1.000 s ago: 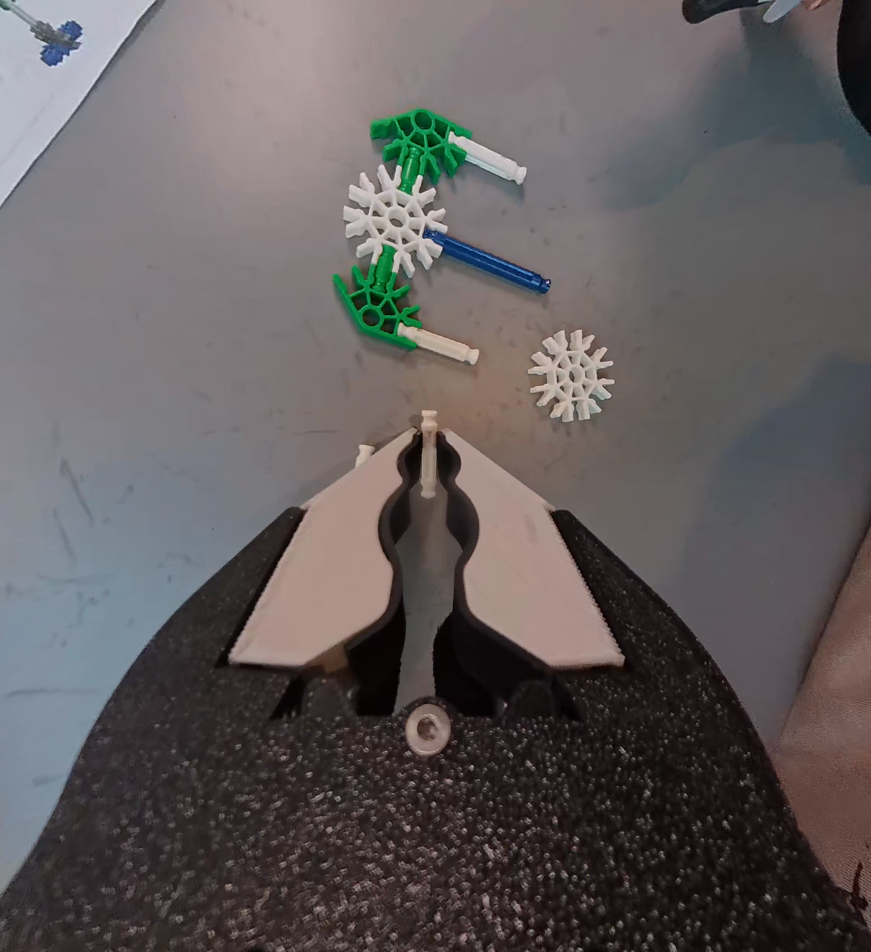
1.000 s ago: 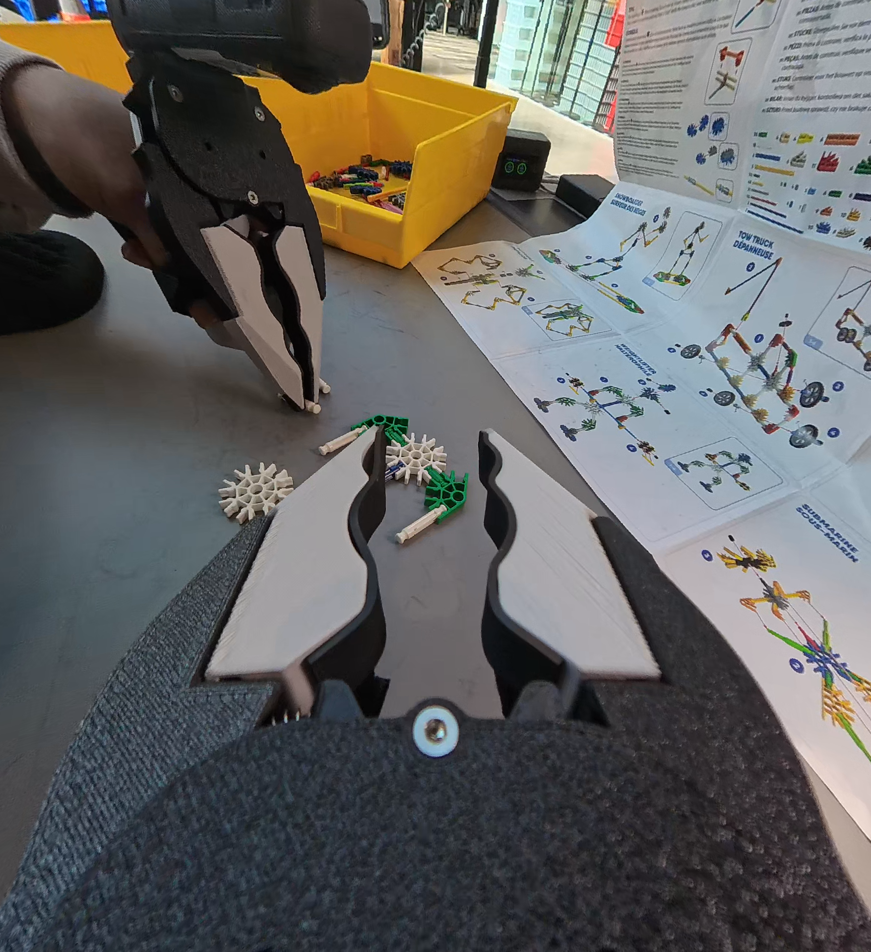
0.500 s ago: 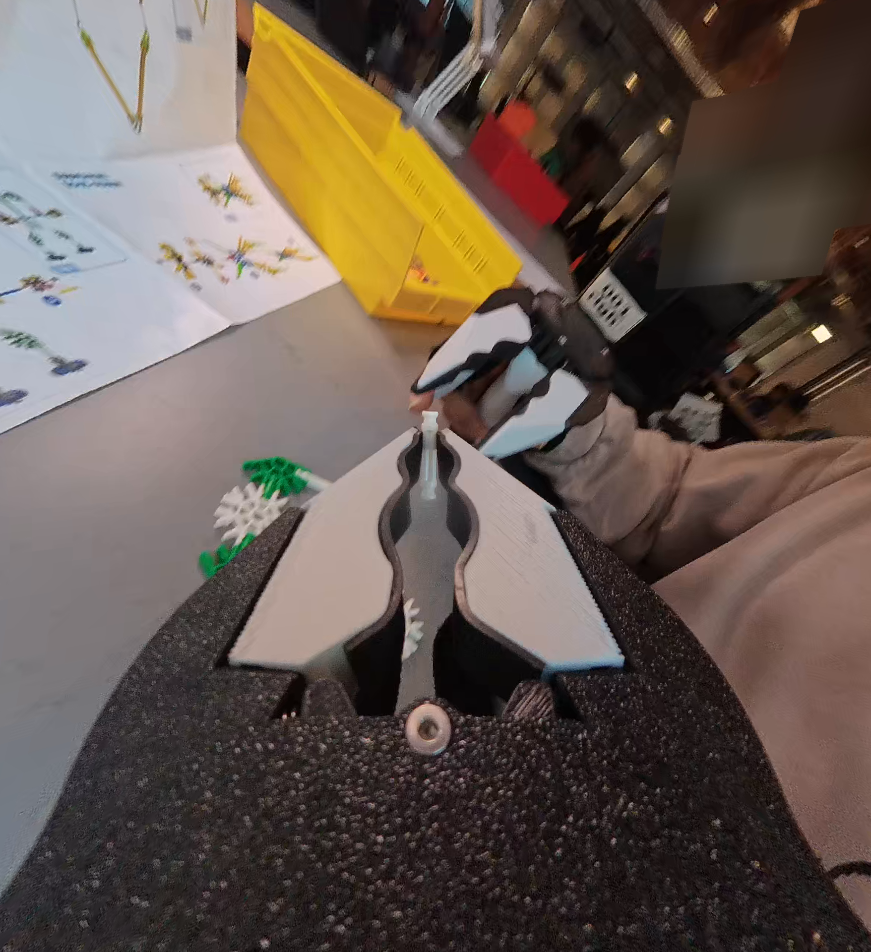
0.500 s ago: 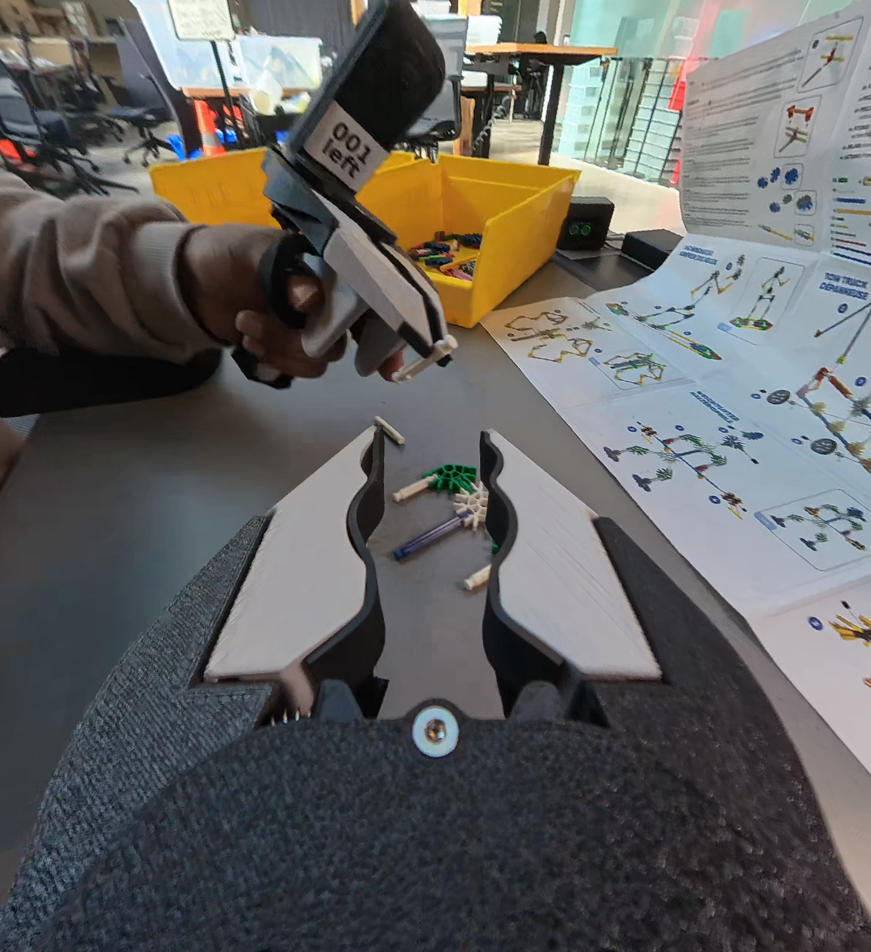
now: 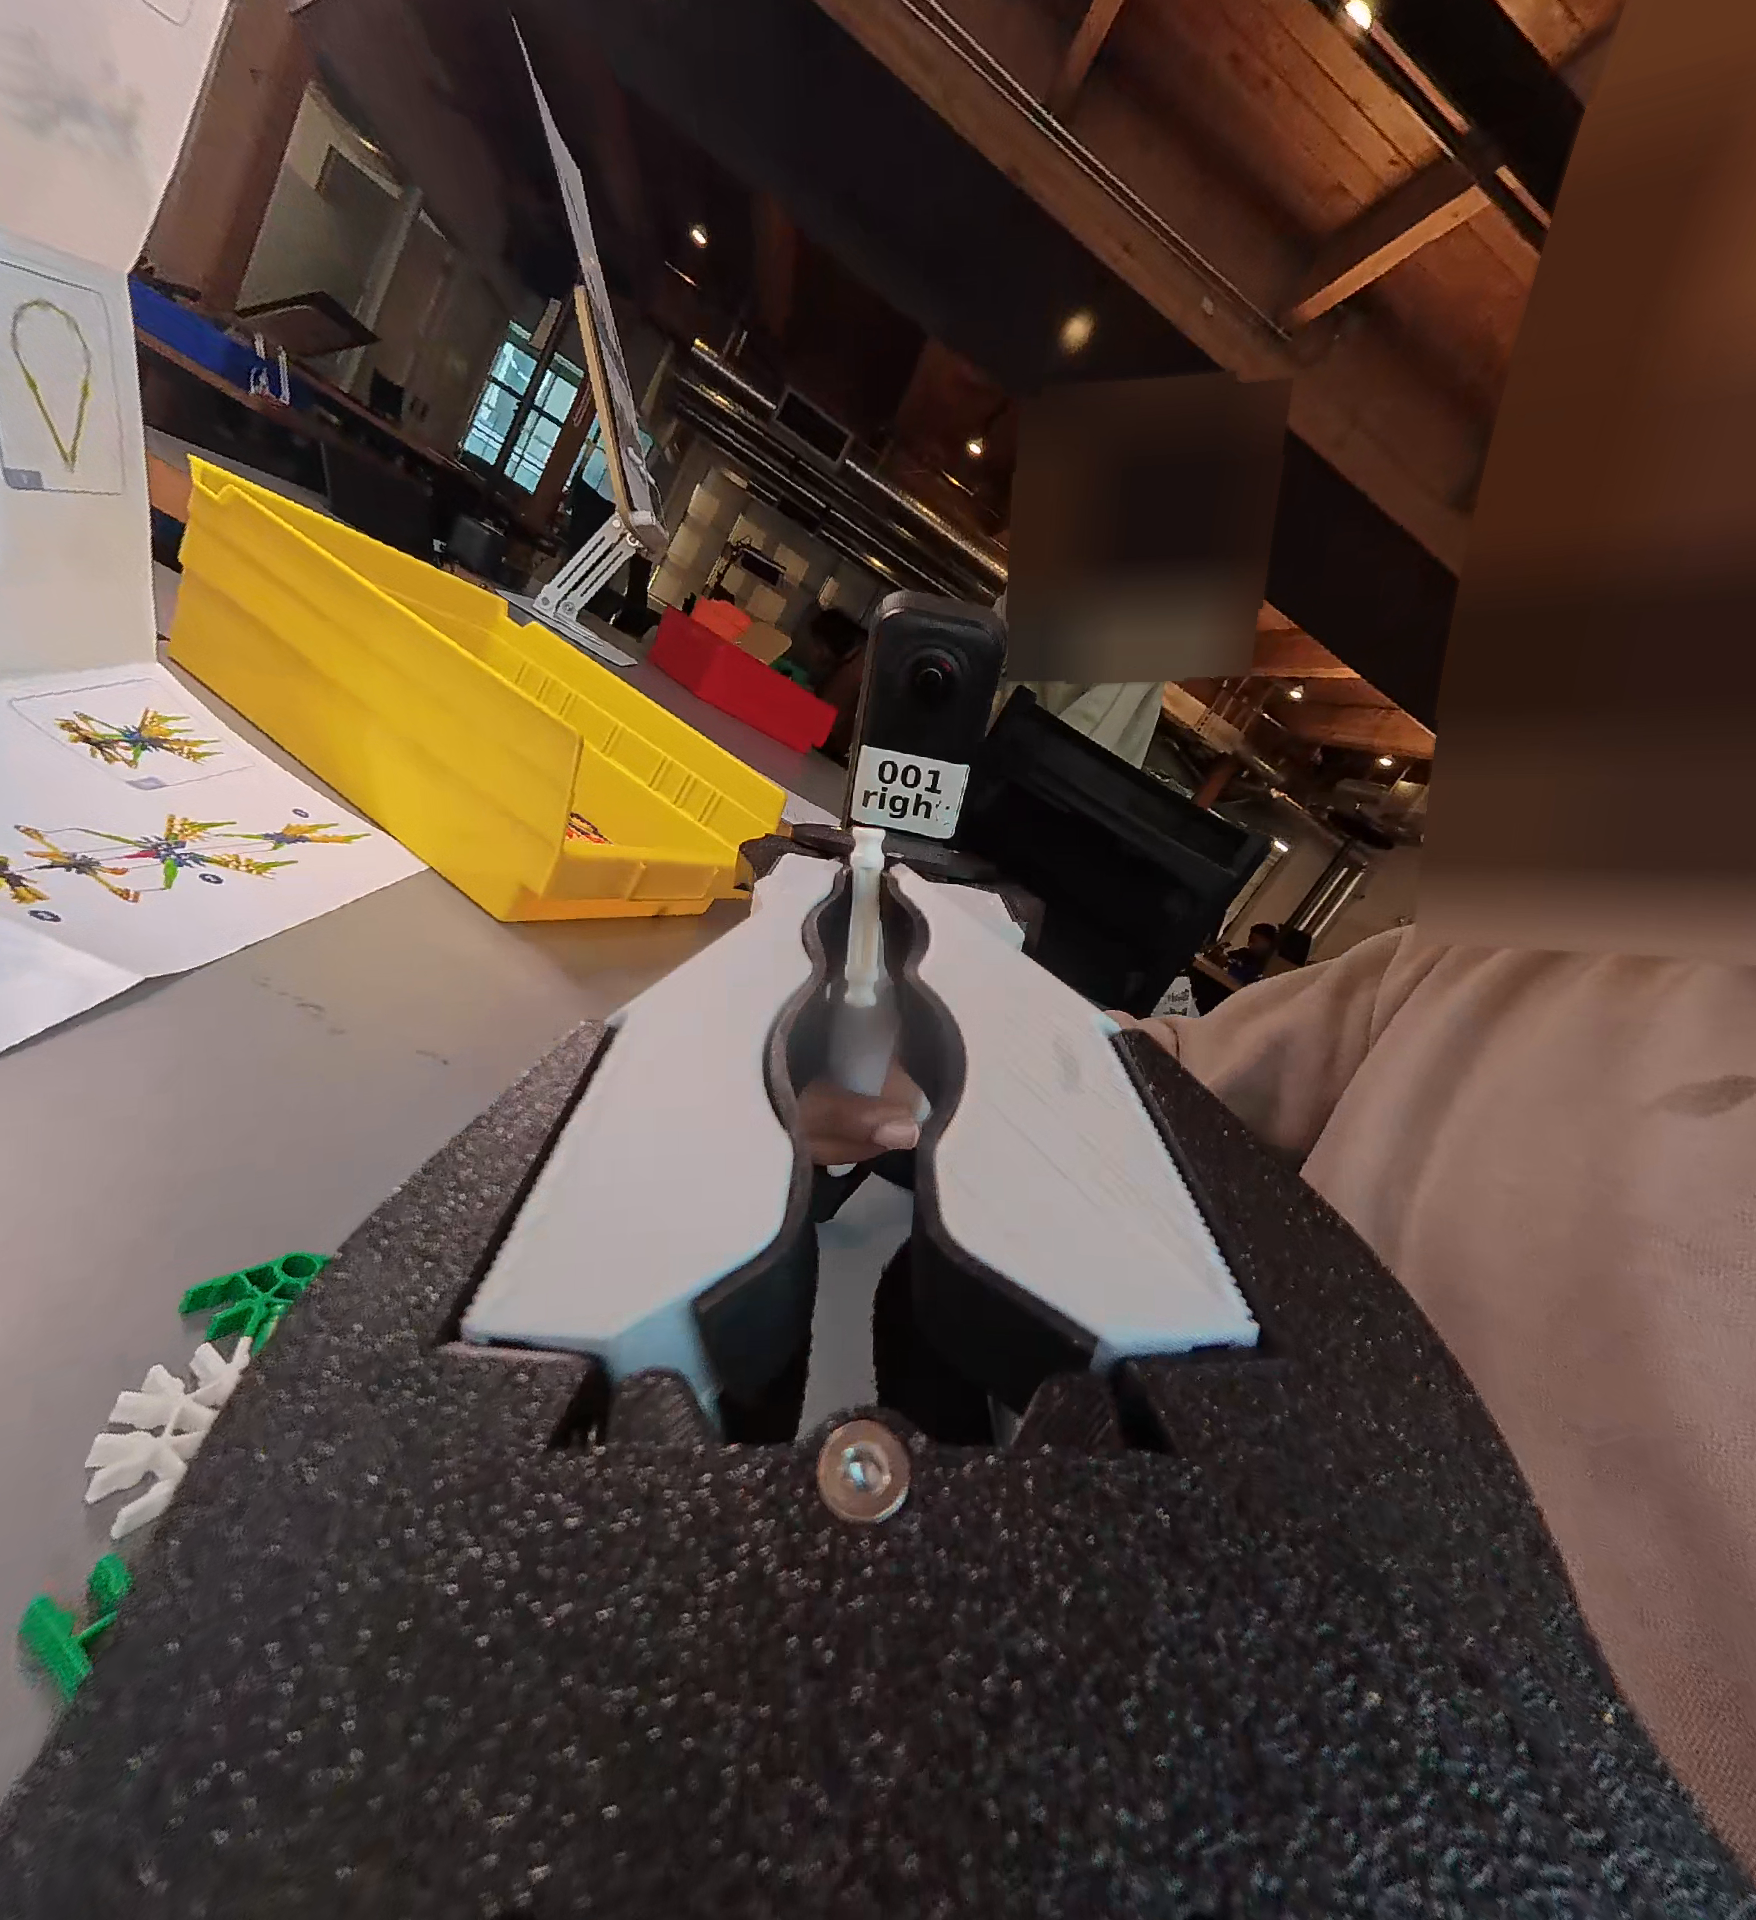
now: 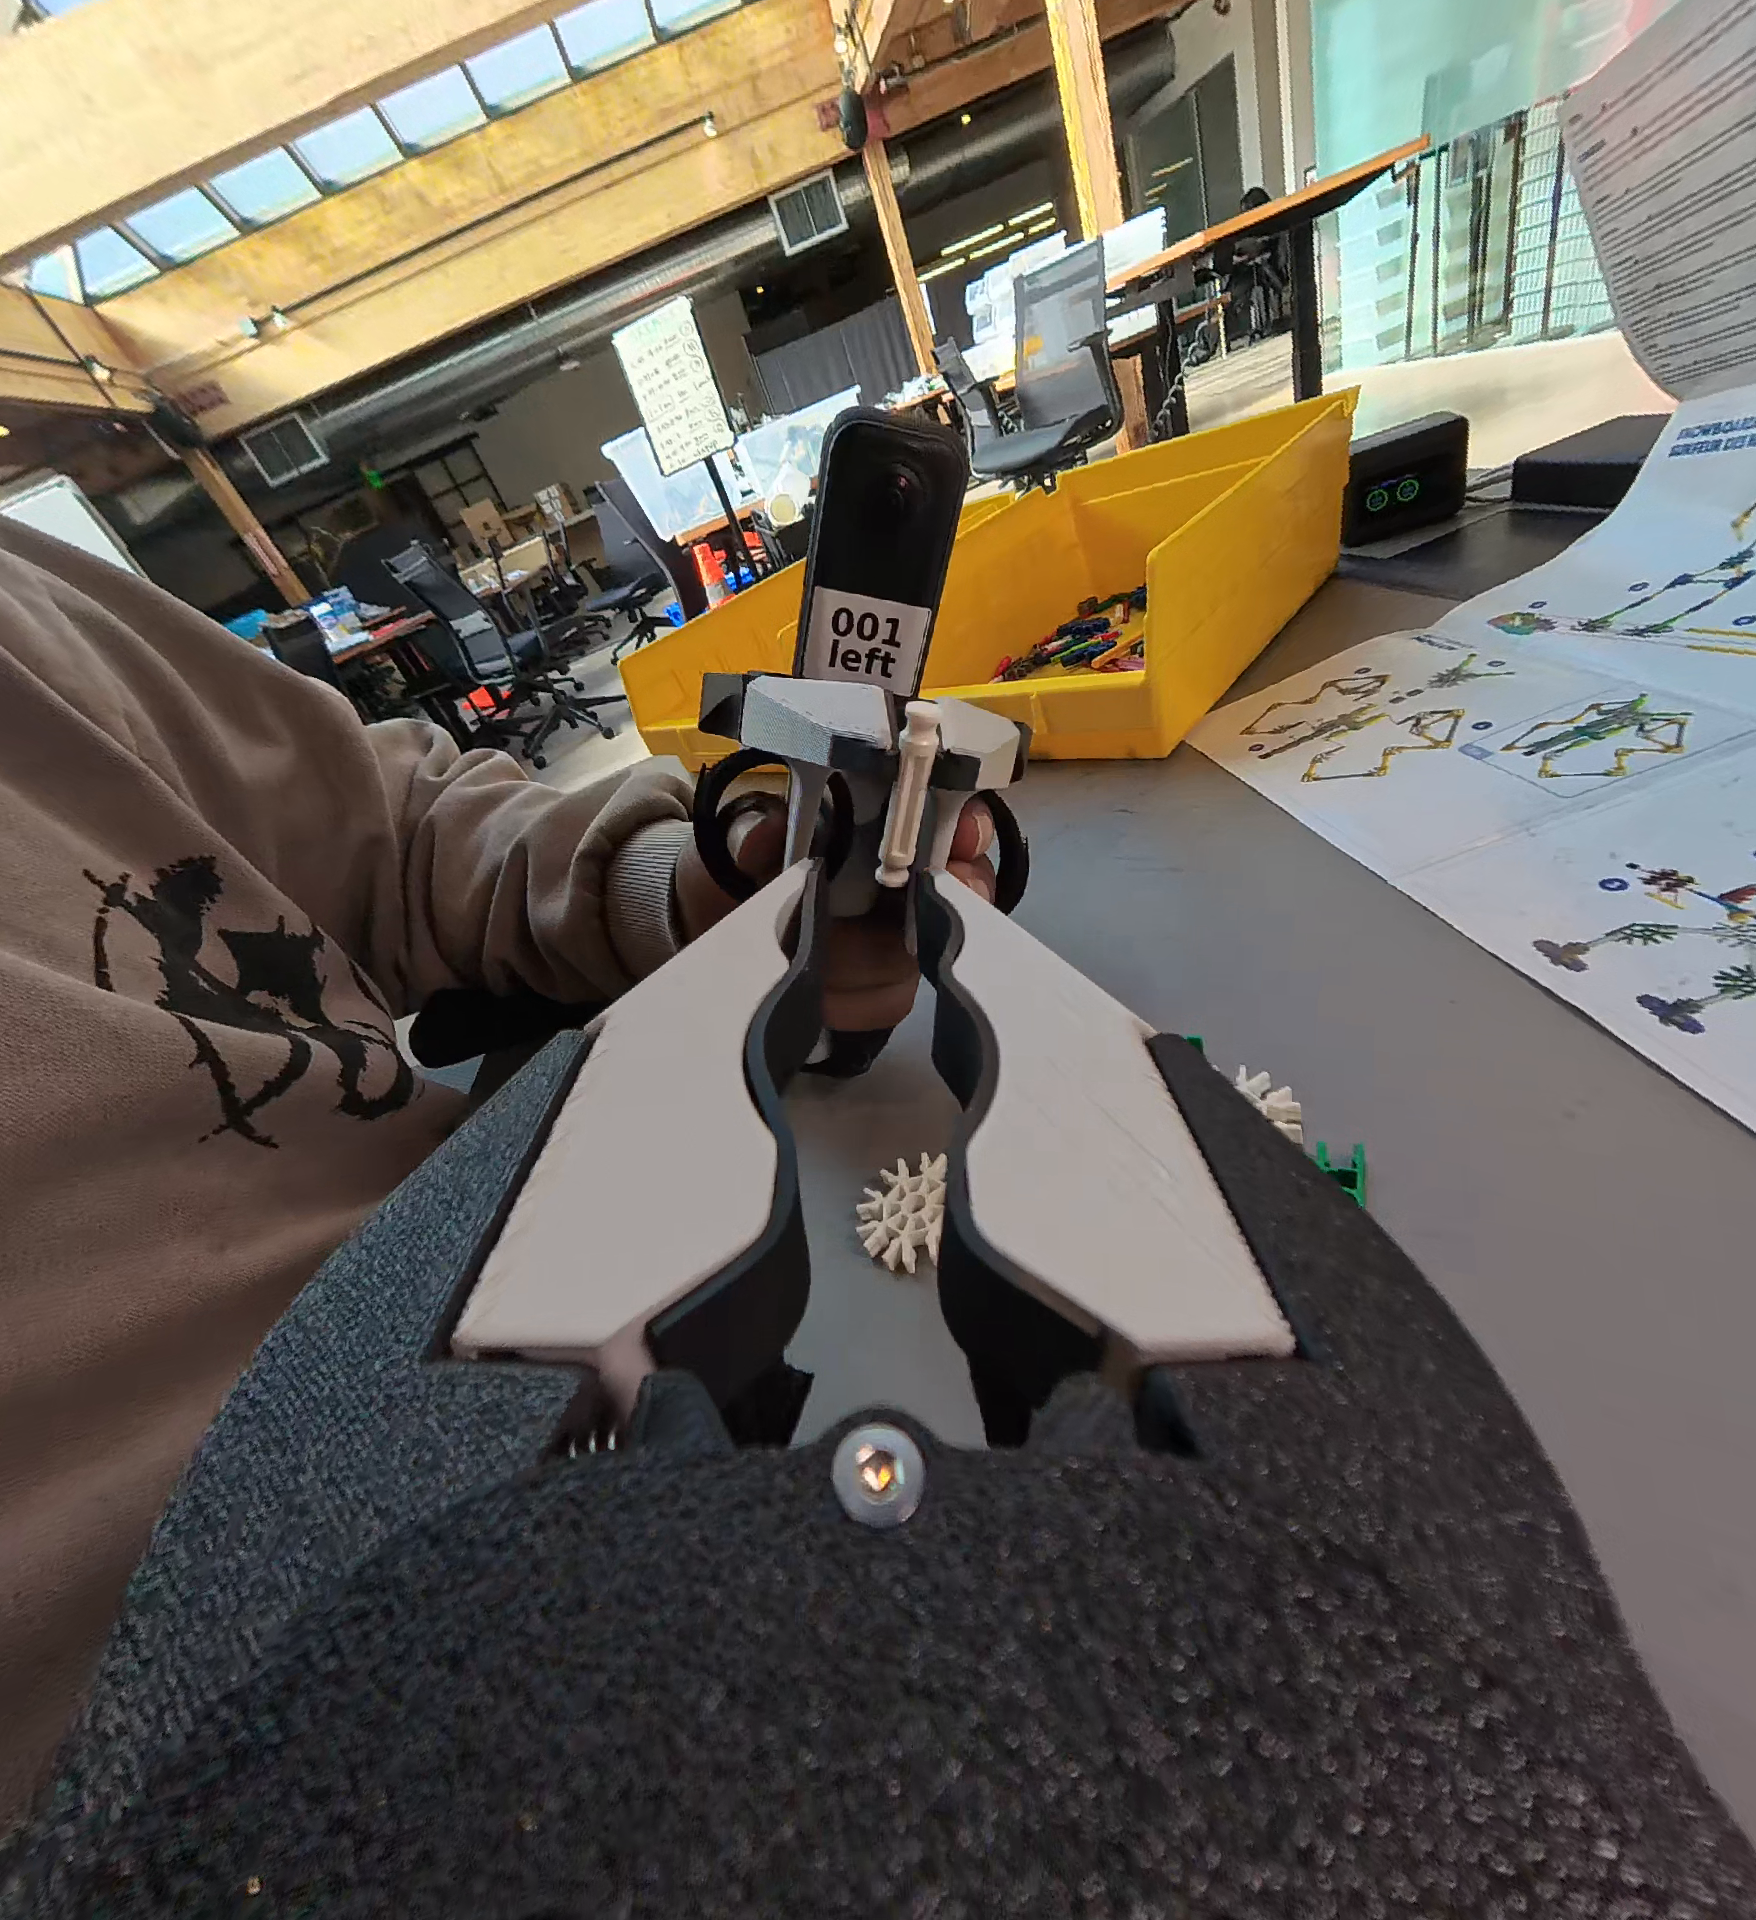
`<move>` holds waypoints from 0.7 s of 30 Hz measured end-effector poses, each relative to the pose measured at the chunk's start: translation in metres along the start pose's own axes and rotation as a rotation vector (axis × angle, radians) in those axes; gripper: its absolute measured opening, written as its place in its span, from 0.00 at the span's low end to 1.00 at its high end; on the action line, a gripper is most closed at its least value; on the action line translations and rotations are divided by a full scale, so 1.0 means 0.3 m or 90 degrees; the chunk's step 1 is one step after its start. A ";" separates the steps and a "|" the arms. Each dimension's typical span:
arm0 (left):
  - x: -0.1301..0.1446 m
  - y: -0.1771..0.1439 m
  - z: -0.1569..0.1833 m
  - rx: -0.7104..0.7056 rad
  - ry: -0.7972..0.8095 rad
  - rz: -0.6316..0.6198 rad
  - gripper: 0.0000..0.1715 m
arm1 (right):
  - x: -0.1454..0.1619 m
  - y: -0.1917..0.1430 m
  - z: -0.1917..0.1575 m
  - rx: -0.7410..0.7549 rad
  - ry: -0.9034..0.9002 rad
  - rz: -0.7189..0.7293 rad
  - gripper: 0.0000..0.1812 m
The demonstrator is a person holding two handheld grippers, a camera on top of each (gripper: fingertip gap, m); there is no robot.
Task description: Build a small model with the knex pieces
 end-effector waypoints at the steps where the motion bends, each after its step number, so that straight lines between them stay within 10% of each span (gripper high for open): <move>1: 0.004 -0.001 -0.002 0.003 -0.003 0.001 0.02 | 0.005 0.004 0.000 0.000 0.001 -0.004 0.09; 21: 0.000 -0.023 0.012 0.002 0.034 0.011 0.02 | -0.002 -0.001 0.008 0.006 -0.011 0.002 0.02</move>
Point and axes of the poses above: each gripper's, where its closed fingertips meet, y out along the fingers, x out of its underside, z = x × y across the jaws, the point moved 1 cm from there along -y, back along the fingers, and after that the axes turned 6 degrees about -z, right-handed, at the moved point
